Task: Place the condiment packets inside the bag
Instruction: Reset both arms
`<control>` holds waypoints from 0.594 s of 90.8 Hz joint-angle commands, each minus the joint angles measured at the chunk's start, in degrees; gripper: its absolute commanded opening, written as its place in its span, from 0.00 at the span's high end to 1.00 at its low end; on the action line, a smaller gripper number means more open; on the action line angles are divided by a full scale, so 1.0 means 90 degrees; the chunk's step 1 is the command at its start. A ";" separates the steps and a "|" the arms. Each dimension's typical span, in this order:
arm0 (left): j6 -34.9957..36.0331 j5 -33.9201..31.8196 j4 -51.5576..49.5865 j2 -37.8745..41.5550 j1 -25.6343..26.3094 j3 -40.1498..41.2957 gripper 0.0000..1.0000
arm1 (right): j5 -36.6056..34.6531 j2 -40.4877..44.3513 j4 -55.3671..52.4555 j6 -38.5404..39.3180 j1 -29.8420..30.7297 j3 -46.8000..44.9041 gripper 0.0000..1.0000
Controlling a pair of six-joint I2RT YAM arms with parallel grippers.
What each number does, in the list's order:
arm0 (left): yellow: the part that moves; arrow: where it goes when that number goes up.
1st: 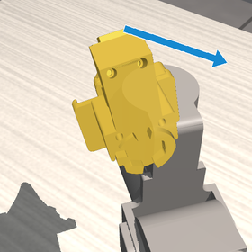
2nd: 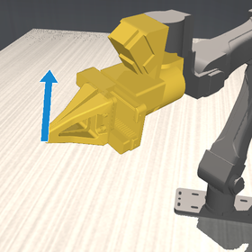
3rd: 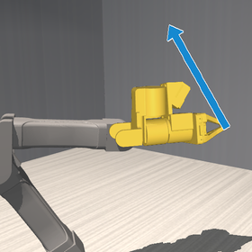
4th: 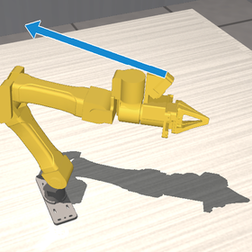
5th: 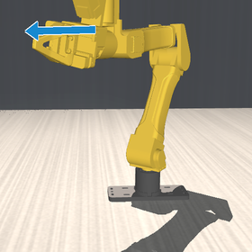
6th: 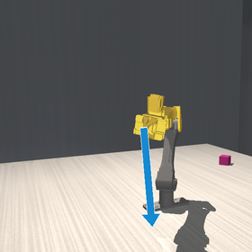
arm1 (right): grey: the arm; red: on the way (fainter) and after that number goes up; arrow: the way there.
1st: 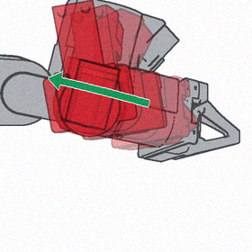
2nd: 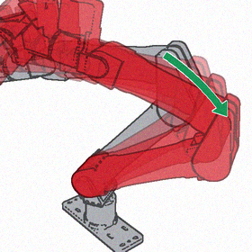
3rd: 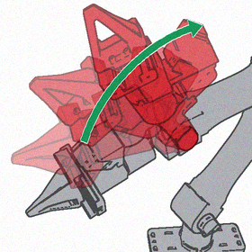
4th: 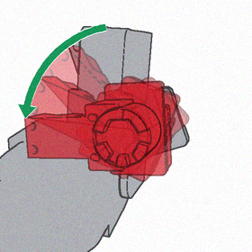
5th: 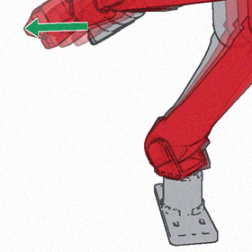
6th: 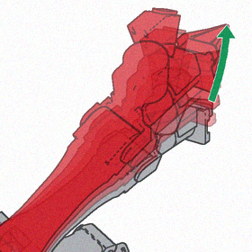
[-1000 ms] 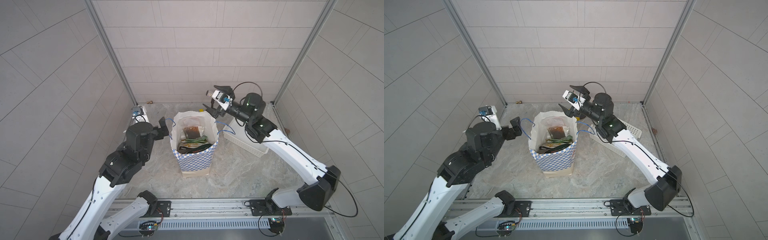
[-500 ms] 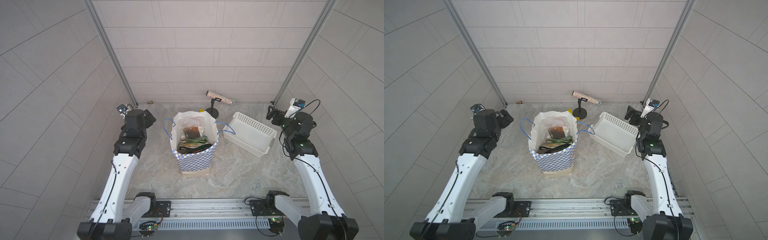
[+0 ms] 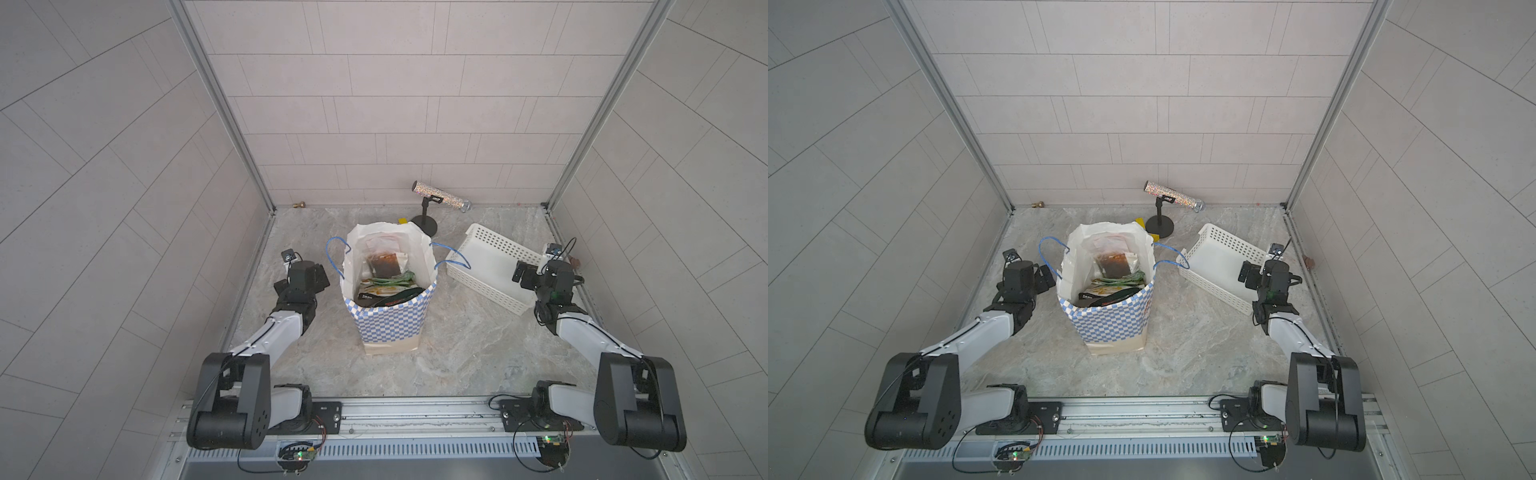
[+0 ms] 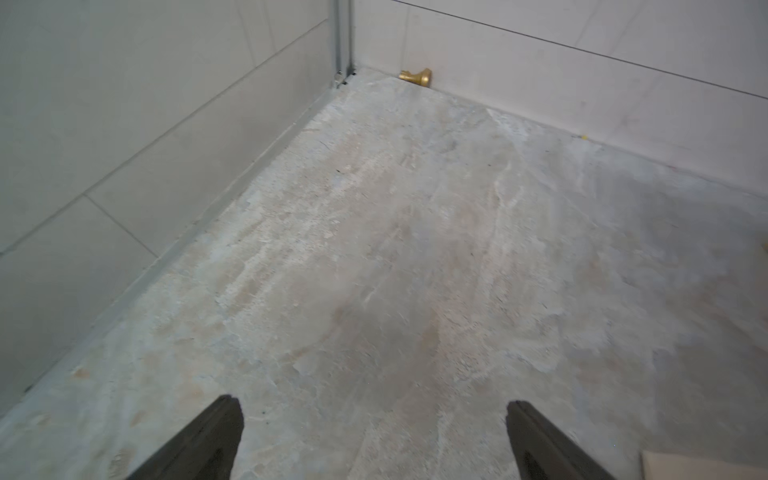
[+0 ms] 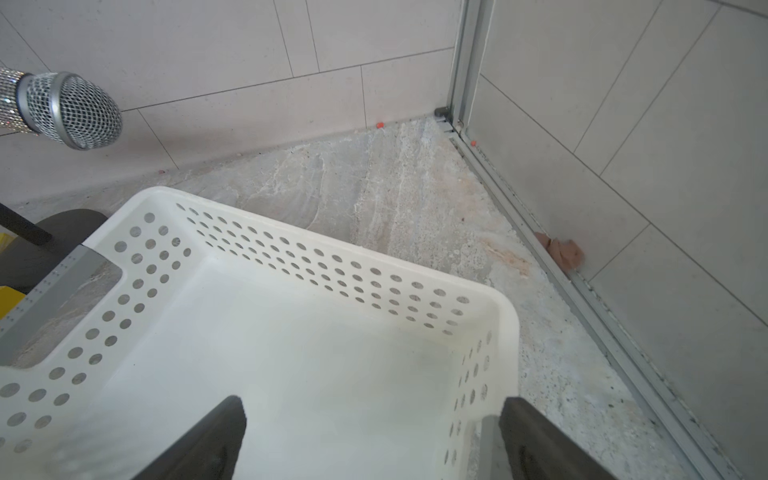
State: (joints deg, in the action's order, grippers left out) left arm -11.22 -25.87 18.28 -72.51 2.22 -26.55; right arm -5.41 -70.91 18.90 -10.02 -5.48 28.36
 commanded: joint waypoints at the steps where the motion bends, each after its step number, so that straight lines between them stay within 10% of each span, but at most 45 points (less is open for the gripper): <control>1: 0.0769 0.1093 0.1710 -0.0014 0.0000 0.0255 0.00 | -0.0131 -0.0219 0.1018 0.0402 0.0197 -0.0144 0.00; 14: 0.1038 0.1746 0.2121 -0.0540 -0.0003 0.0360 0.00 | -0.0041 -0.0626 0.1501 0.0603 0.0533 -0.0236 0.00; 29: 0.1113 0.1941 0.5039 -0.1883 -0.0019 0.1249 0.00 | -0.0079 -0.1177 0.2549 0.0764 0.0775 -0.0579 0.00; 39: 0.1080 0.1859 0.2350 -0.1670 -0.0030 -0.0003 0.00 | -0.0146 -0.1718 0.3357 0.0812 0.0810 -0.0775 0.00; 54: 0.1055 0.1832 0.2573 -0.1745 -0.0024 0.0056 0.00 | -0.0350 -0.1885 0.3110 0.0645 0.0739 -0.0596 0.00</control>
State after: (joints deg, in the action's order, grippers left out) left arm -2.68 -10.24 45.06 -89.52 2.22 -24.49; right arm -6.96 -88.95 46.98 -3.81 1.52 21.76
